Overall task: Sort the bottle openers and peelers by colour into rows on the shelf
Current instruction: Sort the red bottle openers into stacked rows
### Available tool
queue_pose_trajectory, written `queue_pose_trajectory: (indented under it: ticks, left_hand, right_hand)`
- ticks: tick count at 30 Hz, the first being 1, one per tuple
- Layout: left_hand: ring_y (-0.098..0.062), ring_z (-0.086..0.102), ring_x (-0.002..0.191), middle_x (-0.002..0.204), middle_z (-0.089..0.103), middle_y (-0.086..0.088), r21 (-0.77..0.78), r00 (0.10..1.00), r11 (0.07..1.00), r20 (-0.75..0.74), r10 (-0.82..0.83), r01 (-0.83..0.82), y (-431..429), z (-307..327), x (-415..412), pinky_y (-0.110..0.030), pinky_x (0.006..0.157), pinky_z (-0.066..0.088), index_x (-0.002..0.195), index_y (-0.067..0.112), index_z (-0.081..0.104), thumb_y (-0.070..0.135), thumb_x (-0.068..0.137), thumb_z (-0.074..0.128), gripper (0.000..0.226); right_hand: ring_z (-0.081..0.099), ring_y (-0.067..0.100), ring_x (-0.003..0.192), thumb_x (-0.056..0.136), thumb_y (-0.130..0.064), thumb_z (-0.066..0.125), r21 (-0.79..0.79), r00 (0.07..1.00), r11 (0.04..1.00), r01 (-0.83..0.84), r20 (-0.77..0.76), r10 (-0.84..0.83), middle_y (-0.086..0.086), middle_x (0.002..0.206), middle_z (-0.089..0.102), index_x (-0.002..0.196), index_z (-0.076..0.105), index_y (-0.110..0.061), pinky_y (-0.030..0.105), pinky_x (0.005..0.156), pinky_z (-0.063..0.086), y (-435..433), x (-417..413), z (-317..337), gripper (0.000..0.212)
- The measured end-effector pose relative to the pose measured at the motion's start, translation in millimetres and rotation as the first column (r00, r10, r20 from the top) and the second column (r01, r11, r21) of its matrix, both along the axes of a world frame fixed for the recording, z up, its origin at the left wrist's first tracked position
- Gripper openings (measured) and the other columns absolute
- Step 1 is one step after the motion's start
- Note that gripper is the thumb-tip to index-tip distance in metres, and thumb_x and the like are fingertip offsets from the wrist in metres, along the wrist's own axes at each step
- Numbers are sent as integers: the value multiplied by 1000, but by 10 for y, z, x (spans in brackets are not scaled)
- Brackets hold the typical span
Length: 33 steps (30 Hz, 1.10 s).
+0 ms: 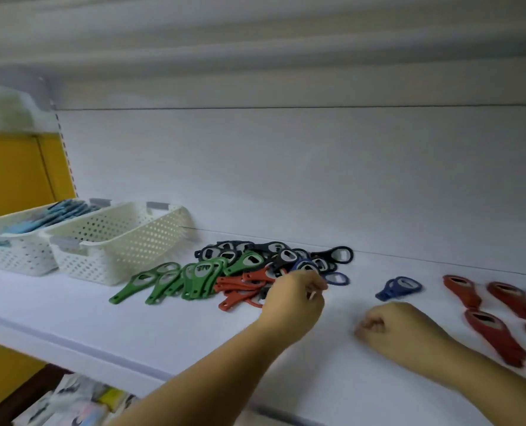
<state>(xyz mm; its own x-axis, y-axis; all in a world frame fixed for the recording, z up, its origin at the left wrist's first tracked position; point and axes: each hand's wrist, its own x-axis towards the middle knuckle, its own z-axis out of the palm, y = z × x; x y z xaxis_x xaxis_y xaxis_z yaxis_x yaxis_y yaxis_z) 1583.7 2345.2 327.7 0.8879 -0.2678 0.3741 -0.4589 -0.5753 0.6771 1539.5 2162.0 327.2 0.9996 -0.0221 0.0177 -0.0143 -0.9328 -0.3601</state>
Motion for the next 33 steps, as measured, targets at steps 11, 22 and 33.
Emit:
queue_pose_trajectory:
  ticks: [11,22,33]
  left_hand:
    - [-8,51,105,106,61,12,248,952,928,204,230,-277,1015,-174,147,-12,82,34,111,26,68,7,88,51,35]
    - [-20,41,121,129,52,4,592,946,738,215,244,-325,617,-132,696,-32,98,37,135,30,51,33,92,51,43]
    - [-22,59,96,104,64,2,478,889,793,426,166,-378,683,-64,600,-32,77,46,105,16,66,17,94,46,23]
  right_hand:
    - [50,10,98,93,-44,51,46,912,942,-331,271,308,-12,95,41,133,52,-37,23,80,42,883,766,-243,41]
    - [45,-8,68,92,-32,55,150,950,976,-157,292,108,-10,98,42,124,60,-28,15,69,36,458,893,-346,33]
    - [51,16,111,90,-31,53,117,968,992,-48,250,17,-1,118,53,130,55,-28,29,88,47,385,898,-359,40]
